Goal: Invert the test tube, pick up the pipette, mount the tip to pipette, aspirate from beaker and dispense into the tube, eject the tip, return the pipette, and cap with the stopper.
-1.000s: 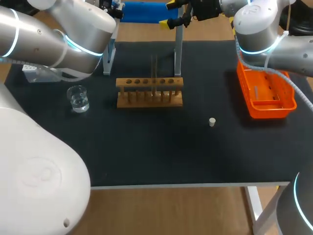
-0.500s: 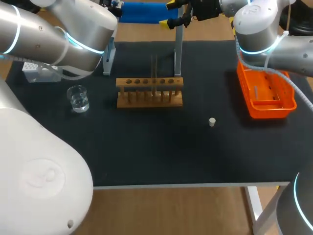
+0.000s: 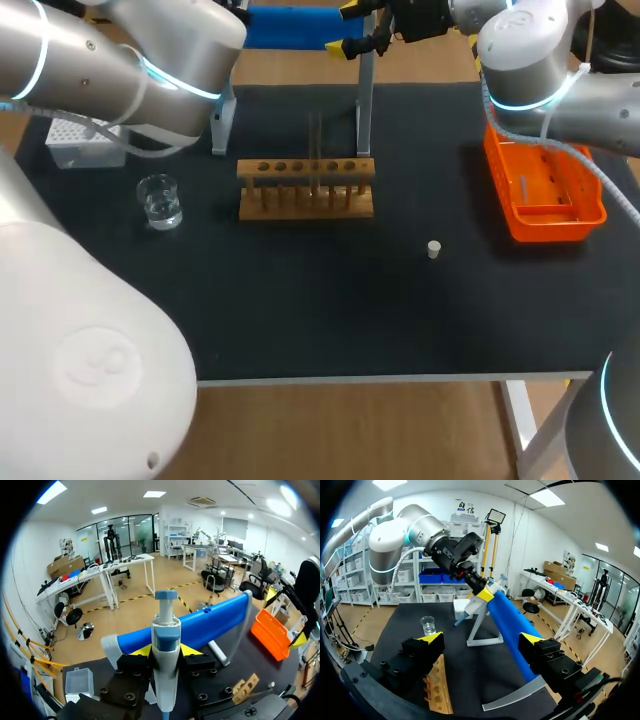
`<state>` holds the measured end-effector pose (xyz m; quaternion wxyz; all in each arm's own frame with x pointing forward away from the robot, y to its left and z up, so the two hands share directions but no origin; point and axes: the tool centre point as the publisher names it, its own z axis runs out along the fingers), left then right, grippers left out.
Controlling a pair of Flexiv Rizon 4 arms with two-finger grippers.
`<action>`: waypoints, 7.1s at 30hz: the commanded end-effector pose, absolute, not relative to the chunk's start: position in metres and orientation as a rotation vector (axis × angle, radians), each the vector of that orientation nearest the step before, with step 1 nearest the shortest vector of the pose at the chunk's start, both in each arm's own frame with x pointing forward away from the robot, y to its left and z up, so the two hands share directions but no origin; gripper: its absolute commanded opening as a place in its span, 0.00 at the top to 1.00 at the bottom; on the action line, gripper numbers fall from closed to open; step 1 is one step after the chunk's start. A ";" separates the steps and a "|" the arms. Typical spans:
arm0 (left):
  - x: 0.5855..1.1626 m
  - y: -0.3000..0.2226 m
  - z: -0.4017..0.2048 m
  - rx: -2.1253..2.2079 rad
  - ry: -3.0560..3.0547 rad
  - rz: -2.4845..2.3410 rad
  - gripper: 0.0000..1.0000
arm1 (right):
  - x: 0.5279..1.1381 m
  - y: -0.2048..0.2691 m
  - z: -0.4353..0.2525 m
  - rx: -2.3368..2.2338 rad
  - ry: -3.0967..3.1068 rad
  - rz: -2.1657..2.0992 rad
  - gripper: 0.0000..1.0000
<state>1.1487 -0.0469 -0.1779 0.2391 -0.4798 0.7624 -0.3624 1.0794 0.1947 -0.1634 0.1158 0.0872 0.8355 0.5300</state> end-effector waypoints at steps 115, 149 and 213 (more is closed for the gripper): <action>0.954 -0.127 -0.216 -0.334 2.366 -1.648 0.00 | 1.080 0.194 -0.163 0.255 2.452 1.550 0.00; 0.980 -0.185 -0.272 -0.196 2.630 -1.574 0.00 | 1.080 0.194 -0.163 0.255 2.452 1.550 0.00; 0.987 -0.192 -0.305 -0.231 2.720 -1.378 0.00 | 1.080 0.194 -0.163 0.255 2.452 1.550 0.00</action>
